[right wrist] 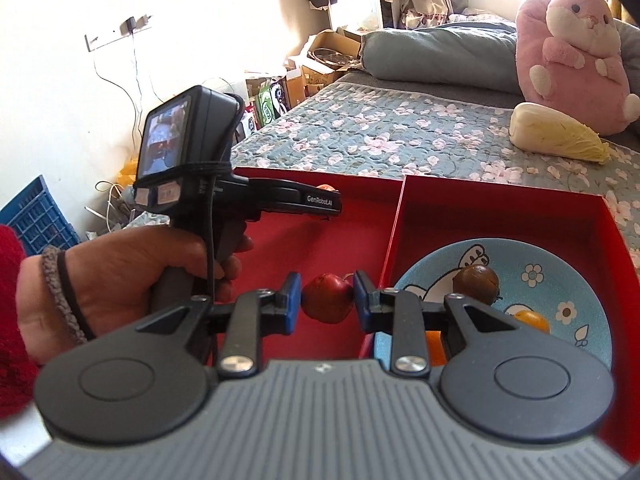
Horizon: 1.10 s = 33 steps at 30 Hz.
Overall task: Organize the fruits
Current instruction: 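Close the right tool on the red tomato while the left tool grasps the tangerine, then carry the tangerine in the left tool over the plate while the right tool carries the red tomato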
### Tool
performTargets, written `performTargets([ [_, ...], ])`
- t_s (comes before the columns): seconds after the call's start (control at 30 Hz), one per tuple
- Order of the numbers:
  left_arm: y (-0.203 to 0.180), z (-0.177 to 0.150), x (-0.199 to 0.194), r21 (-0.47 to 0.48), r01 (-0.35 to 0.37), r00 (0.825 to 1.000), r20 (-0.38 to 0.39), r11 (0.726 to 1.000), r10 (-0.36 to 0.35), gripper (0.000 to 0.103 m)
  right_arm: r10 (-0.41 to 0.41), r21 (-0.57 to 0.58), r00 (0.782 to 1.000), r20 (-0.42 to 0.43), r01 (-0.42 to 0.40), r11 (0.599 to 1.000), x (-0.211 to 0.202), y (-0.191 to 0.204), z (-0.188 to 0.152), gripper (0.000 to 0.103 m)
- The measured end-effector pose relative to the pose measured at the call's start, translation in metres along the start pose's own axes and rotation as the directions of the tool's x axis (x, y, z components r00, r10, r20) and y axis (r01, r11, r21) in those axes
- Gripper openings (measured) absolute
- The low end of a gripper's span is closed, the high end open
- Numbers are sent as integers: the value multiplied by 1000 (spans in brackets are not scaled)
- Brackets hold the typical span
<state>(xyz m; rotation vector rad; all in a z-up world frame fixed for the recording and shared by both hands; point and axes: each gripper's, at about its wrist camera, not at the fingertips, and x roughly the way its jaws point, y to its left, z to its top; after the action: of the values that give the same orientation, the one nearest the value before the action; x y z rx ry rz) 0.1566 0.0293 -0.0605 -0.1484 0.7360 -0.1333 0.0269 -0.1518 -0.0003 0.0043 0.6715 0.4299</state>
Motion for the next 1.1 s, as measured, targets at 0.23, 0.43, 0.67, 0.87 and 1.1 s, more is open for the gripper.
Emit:
performTargets([
  [0.23,-12,-15,-42,46,-29,1000,14,999,28,45,-2,-5,1000,11,2,1000,-29,2,-13,32],
  [0.43,-15,-29,-81,28,-34,999,35,999,33,45,-15,4,999,29,14,1000,-55,-1,-25,32],
  [0.67,-31,-49,-122,60,2,998,65,998,-6,45,-69,32,997,33,68,997,-75,-15,-38,32],
  [0.87,-54,-61,-135,107,52,995,80,993,-61,45,-176,103,984,5,175,979,-77,-52,-52,32],
  [1.1,-74,-64,-127,171,97,992,65,980,-110,45,-290,169,957,-20,289,942,-48,-109,-43,32],
])
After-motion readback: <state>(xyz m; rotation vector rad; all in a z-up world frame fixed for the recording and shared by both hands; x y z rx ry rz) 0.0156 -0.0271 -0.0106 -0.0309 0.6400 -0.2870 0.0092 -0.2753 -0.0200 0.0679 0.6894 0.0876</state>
